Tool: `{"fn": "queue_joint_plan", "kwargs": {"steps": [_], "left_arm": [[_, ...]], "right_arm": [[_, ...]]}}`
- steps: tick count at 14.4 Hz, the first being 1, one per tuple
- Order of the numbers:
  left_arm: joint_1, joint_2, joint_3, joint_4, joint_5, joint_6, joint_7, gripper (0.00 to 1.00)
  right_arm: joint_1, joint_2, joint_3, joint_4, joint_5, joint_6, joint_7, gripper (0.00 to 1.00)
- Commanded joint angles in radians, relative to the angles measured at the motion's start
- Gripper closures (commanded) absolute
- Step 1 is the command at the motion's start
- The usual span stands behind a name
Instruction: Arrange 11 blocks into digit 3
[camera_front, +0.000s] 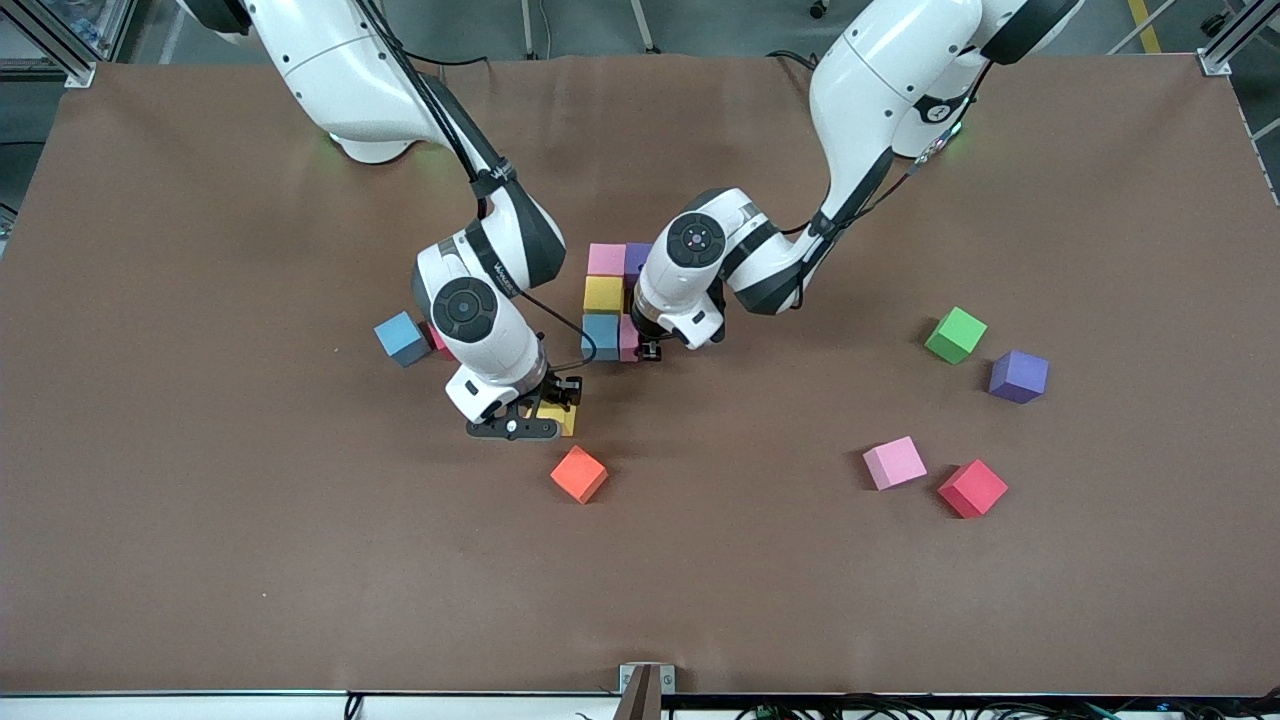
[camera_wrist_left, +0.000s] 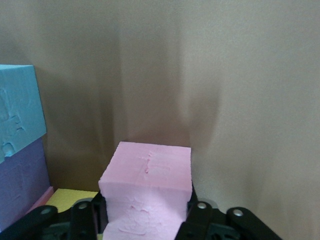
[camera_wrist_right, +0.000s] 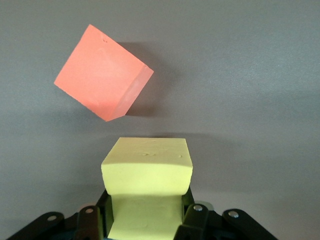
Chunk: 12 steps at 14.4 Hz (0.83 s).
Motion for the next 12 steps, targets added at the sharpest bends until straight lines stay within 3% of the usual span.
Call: {"fn": "queue_joint_plan", "kwargs": {"steps": [1, 5, 9, 12], "left_arm": [[-0.018, 0.025, 0.006, 0.003, 0.022, 0.025, -0.016, 0.00], [-0.015, 0.008, 0.006, -0.001, 0.043, -0.004, -0.009, 0.00], [-0.014, -0.077, -0.002, 0.001, 0.046, -0.101, -0.003, 0.00], [-0.011, -0.101, -0.004, 0.003, 0.078, -0.105, 0.037, 0.00]], "right_arm": [[0.004, -0.005, 0.000, -0.005, -0.001, -0.025, -0.011, 1.00], [0.014, -0.004, 0.002, 0.005, 0.002, -0.065, -0.013, 1.00], [0.019, 0.042, 0.002, 0.128, 0.005, -0.223, -0.007, 1.00], [0.037, 0.074, 0.002, 0.158, 0.010, -0.219, 0.001, 1.00]]}}
